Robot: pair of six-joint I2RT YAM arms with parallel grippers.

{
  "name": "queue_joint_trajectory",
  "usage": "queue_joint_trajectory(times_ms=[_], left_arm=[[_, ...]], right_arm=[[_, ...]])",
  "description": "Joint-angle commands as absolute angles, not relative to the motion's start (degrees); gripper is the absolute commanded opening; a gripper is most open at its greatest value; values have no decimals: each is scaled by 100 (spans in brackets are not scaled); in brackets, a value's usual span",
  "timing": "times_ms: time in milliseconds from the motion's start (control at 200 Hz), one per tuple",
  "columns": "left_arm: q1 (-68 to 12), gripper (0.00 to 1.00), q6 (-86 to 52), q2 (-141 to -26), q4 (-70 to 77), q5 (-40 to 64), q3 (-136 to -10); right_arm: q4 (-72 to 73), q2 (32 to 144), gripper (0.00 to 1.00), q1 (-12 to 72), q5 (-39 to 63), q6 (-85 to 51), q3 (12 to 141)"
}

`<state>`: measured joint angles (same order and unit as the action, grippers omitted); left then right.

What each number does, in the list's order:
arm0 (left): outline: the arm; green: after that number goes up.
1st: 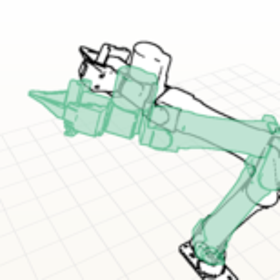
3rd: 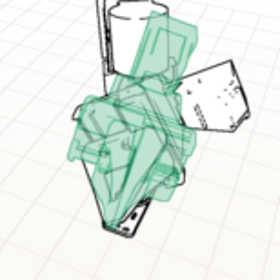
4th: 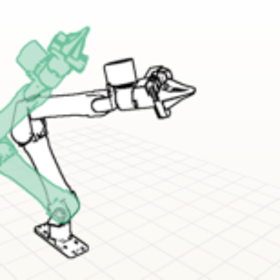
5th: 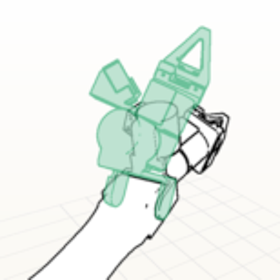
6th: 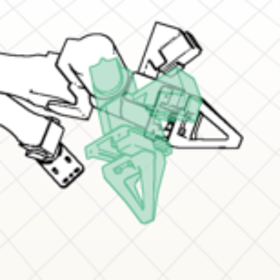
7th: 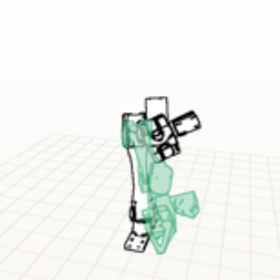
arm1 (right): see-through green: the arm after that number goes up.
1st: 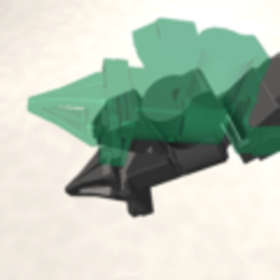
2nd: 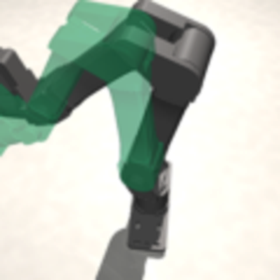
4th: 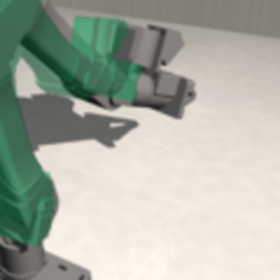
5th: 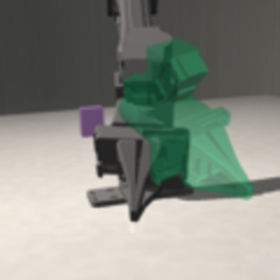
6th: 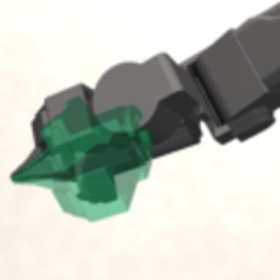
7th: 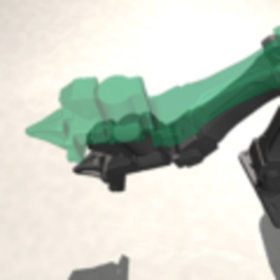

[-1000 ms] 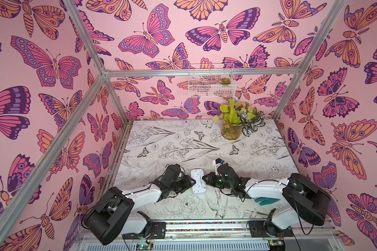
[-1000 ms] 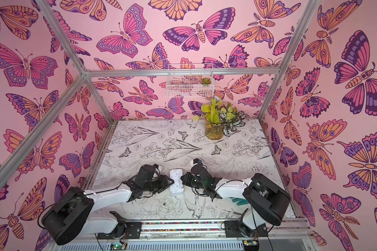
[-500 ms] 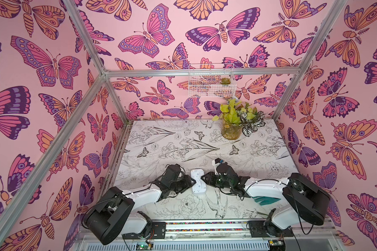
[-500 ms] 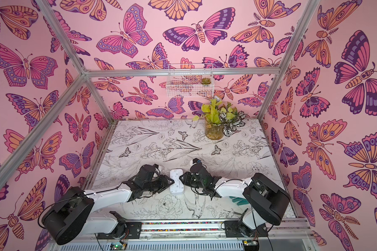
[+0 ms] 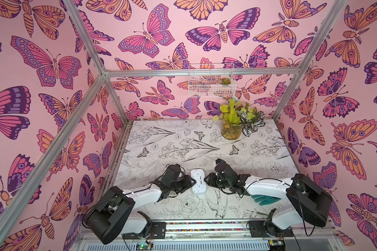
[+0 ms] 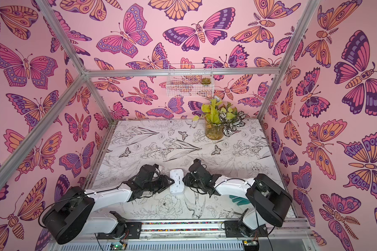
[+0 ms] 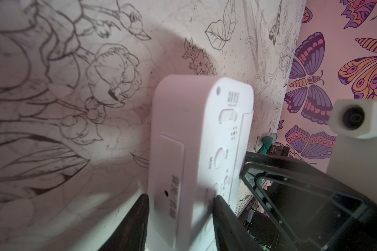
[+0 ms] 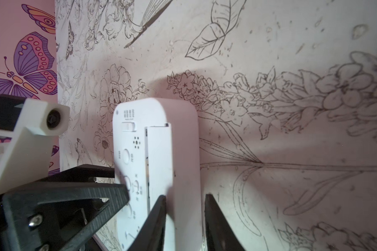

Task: Insert the battery into the alarm
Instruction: Install the cover on the alarm.

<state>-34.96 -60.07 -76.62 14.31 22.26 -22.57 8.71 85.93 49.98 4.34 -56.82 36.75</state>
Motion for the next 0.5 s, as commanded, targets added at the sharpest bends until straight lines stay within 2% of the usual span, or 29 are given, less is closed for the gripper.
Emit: queue_joint_trajectory(times_ms=[0,215,491], left_arm=[[-3533,51,-5855,-7727,1433,2136,-2188],[-3533,52,-5836,-7769,1433,2145,-2245],[-3531,50,-5827,-7835,1437,2250,-2318]], right_arm=[[597,8534,33,5027,303,-5520,3848],[628,8602,33,5036,306,-5495,3907],[567,8826,26,5183,255,-5473,4069]])
